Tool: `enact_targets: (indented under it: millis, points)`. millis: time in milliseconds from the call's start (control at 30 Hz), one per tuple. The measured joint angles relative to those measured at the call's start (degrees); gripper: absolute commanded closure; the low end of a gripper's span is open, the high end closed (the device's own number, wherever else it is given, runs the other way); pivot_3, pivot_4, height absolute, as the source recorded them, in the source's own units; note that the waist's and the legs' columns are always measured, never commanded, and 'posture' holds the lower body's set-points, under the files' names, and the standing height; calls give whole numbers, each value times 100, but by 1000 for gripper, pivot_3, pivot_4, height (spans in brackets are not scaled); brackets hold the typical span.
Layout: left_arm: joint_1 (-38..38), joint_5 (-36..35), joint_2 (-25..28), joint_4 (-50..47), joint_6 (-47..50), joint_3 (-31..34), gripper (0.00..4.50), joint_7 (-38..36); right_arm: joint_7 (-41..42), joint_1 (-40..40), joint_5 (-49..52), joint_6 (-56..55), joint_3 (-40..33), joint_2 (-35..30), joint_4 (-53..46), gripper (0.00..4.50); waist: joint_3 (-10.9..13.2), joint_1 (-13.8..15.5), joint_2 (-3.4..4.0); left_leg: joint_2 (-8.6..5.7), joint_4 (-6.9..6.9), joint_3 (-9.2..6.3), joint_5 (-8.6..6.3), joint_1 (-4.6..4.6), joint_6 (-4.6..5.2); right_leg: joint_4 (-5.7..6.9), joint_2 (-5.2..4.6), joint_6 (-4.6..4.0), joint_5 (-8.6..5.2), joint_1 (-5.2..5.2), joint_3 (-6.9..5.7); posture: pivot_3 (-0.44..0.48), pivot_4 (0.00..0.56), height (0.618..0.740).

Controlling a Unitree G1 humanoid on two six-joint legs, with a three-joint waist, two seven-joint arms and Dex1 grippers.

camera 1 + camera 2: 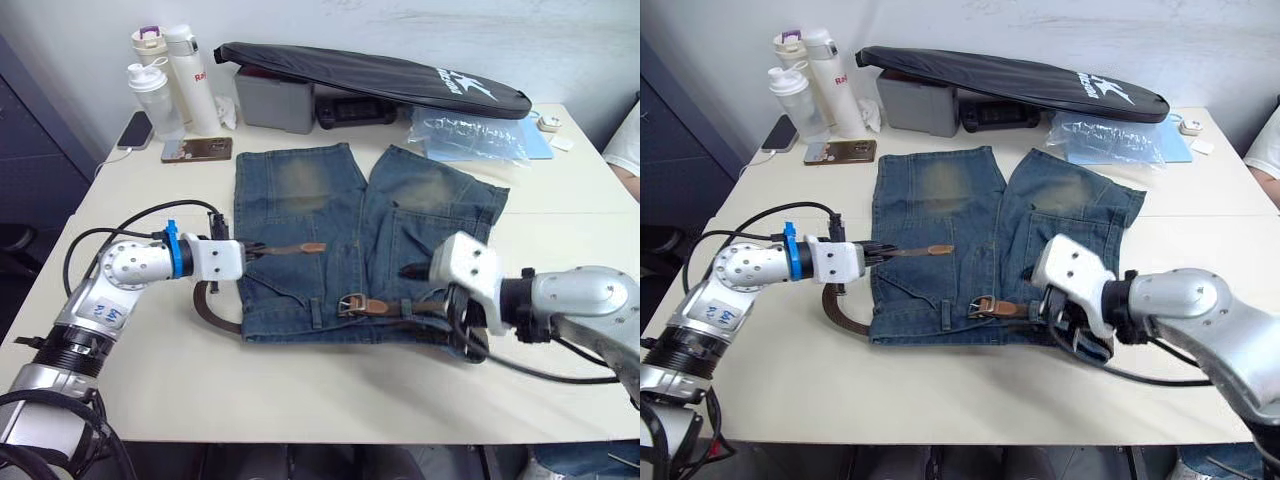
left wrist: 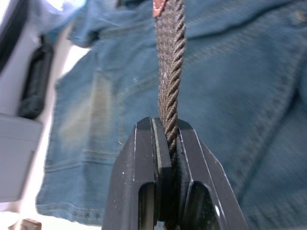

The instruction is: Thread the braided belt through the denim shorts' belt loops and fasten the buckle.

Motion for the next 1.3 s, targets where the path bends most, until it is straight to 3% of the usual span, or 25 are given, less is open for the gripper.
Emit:
enact_targets:
  millis: [167, 233, 300, 600, 767, 933, 1100, 1300]
  points:
    - [-4, -433, 265, 78, -206, 136, 4482, -800, 335, 208, -1069, -1053, 907, -333, -270, 0, -2, -9, 4, 3, 2, 1, -10, 4, 18, 3, 2, 0, 0, 0, 1, 0, 150, 740]
    - [-7, -611, 307, 81, -224, 146, 4482, -1365, -16, 345, -2673, -2300, 2060, -116, -138, 0, -2, -8, 9, -2, 20, 6, -14, 2, 24, 5, -2, -1, -1, -2, 6, 0, 150, 740]
    - [-9, -614, 313, 82, -219, 146, 4482, -1543, -267, 402, -3285, -2717, 2393, 65, 64, 0, -2, -8, 9, -2, 23, 6, -14, 2, 23, 10, -1, -1, -1, -1, 6, 0, 150, 740]
    - [-10, -477, 313, 294, -294, 177, 4482, -1925, -696, 802, -5241, -4068, 2731, 580, 864, 0, -3, -3, 10, -2, 39, 5, -15, 3, 25, 30, 4, -1, -1, 0, 5, 0, 150, 740]
    - [-10, -550, 233, 304, -114, 291, 4482, -1938, -620, 1009, -5340, -4140, 2647, 953, 911, 0, -4, -7, 11, -1, 46, 6, -15, 3, 25, 39, 7, -1, -1, 2, 6, 0, 150, 740]
    - [-10, -611, 206, 282, 89, 395, 4482, -2081, -122, 1033, -4783, -4064, 2047, 1011, 758, 0, -4, -5, 12, -3, 52, 5, -18, 4, 29, 42, 5, -1, -1, 6, 5, 0, 150, 740]
    - [-91, -600, -38, 139, 303, 337, 4482, -2197, 202, 284, -4248, -3706, 1575, 1193, 564, 0, -4, -8, 12, 2, 55, 3, -18, 5, 30, 44, 8, -1, -1, 6, 5, 0, 150, 740]
    - [-415, -573, -217, 30, 424, 260, 4482, -2332, 246, -232, -4437, -3539, 1956, 1536, 673, 0, -5, -6, 11, -3, 57, 3, -17, 4, 29, 47, 7, -1, -1, 4, 5, 0, 150, 740]
